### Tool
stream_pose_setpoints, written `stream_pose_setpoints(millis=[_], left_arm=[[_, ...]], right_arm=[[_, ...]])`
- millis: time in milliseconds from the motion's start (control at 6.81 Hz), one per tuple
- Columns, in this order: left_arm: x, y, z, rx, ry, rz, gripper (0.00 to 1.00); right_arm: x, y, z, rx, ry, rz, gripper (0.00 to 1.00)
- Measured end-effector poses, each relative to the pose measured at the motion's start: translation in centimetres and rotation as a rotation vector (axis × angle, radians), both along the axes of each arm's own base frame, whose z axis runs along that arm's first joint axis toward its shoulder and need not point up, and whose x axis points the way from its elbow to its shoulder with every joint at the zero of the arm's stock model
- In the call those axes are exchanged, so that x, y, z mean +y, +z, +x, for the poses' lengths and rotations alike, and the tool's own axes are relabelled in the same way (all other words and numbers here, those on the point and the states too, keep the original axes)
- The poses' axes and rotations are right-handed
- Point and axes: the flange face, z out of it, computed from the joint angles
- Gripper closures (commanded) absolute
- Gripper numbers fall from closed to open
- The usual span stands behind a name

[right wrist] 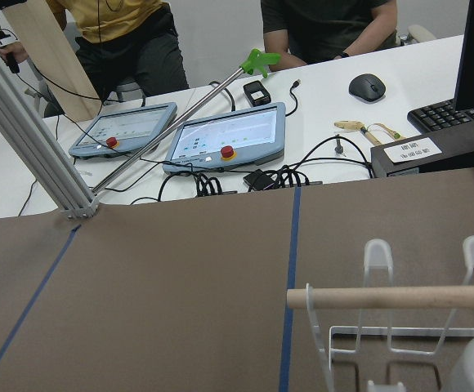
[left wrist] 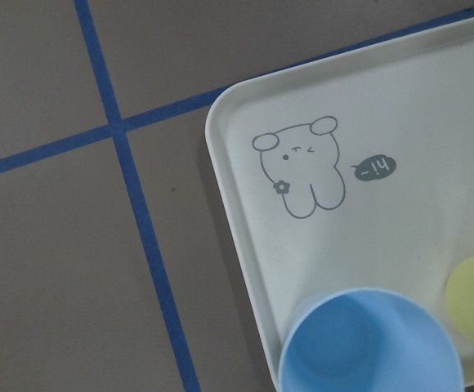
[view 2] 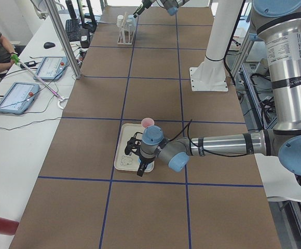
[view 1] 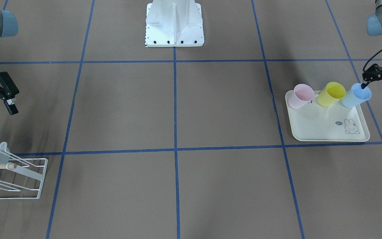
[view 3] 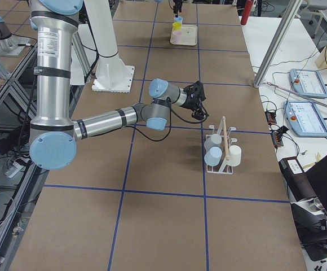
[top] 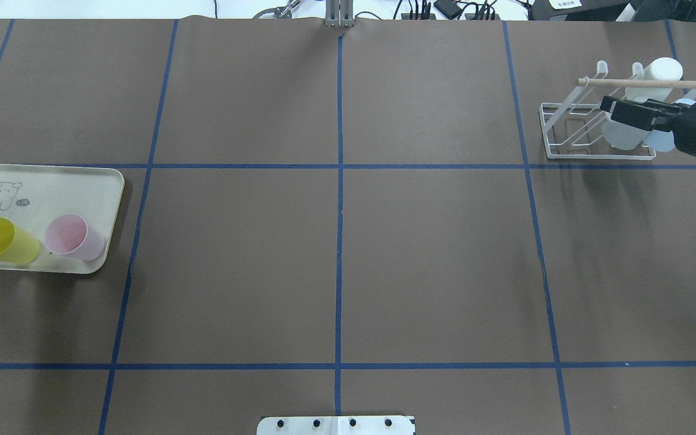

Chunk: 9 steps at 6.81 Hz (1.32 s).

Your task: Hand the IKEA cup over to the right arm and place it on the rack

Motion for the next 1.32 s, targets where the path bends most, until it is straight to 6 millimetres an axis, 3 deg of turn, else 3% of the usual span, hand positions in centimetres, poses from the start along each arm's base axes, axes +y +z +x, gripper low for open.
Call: stream_pose_setpoints(millis=[147, 441, 734, 881, 1175, 1322], left_arm=[[0.08, 0.16, 0.41, -0.001, 0.01, -0.003, 0.12], [0.16, 0.51, 0.91, -0.004, 0.022, -0.009, 0.42], [-0.03, 0.65, 1.1, -0.004, 0.023, -0.012, 0.53], [-0.16, 0.69, 1.17, -0.005, 0.023, -0.013, 0.64], [-0.5, 0.91, 1.32, -0.005, 0.022, -0.016, 0.64], [-0.59, 1.03, 1.37, -0.006, 0.023, -0.018, 0.77]], right_arm=[[0.01, 0.05, 0.0, 0.001, -0.001, -0.001, 0.0], [0.01, 0.13, 0.0, 0.002, -0.001, -0.002, 0.0], [0.03, 0.21, 0.01, 0.002, -0.001, -0.003, 0.0], [0.03, 0.24, 0.01, 0.003, -0.001, -0.004, 0.0], [0.03, 0.29, 0.01, 0.004, -0.001, -0.004, 0.0], [0.03, 0.27, 0.0, 0.004, -0.001, -0.004, 0.0]])
